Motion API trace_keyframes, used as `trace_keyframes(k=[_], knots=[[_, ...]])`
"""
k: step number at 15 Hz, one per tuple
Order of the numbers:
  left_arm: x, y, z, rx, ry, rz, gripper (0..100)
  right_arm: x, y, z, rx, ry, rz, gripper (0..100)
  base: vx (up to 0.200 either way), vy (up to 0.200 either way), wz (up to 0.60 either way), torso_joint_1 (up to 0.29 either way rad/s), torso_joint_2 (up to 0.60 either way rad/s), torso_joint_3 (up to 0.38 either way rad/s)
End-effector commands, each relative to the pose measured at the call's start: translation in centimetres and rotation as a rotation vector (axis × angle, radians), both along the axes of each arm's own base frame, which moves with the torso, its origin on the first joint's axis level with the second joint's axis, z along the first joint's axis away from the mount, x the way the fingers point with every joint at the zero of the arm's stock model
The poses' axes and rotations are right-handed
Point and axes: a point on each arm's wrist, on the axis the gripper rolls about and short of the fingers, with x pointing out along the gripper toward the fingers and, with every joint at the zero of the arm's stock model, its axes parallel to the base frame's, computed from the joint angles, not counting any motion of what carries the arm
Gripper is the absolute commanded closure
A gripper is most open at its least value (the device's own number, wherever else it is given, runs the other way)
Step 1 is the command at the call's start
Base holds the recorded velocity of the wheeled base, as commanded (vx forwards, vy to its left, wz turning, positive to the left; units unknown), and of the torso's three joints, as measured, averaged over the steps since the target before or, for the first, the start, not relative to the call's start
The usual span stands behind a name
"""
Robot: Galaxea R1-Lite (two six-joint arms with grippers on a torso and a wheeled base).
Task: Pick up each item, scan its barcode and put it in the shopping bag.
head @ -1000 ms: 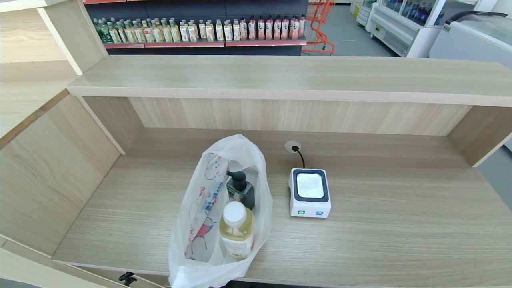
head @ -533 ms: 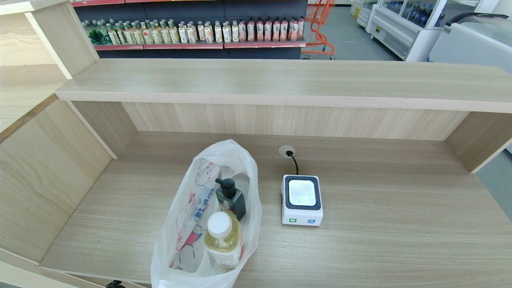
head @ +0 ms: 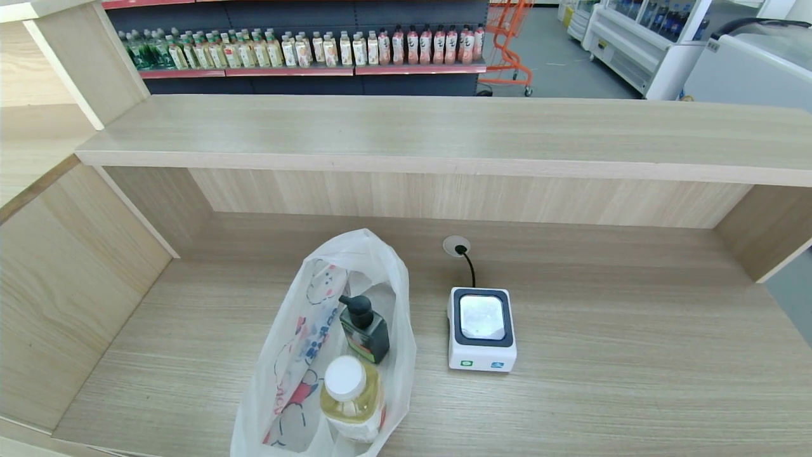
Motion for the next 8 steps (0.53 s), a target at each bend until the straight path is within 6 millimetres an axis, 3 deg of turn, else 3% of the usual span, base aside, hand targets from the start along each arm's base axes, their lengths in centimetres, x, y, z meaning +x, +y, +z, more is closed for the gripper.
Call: trace_keyframes(k=[1, 8], knots=[[0.0, 0.0, 0.0, 0.0, 0.0, 0.001, 0, 0.02, 0.0, 0.0, 0.0, 0.003, -0.002, 100, 0.0, 0.0, 0.0, 0.0, 0.0, 0.0], [0.0, 0.0, 0.0, 0.0, 0.0, 0.001, 0, 0.02, 0.0, -0.02, -0.03, 0.006, -0.002, 100, 0.0, 0.0, 0.0, 0.0, 0.0, 0.0]])
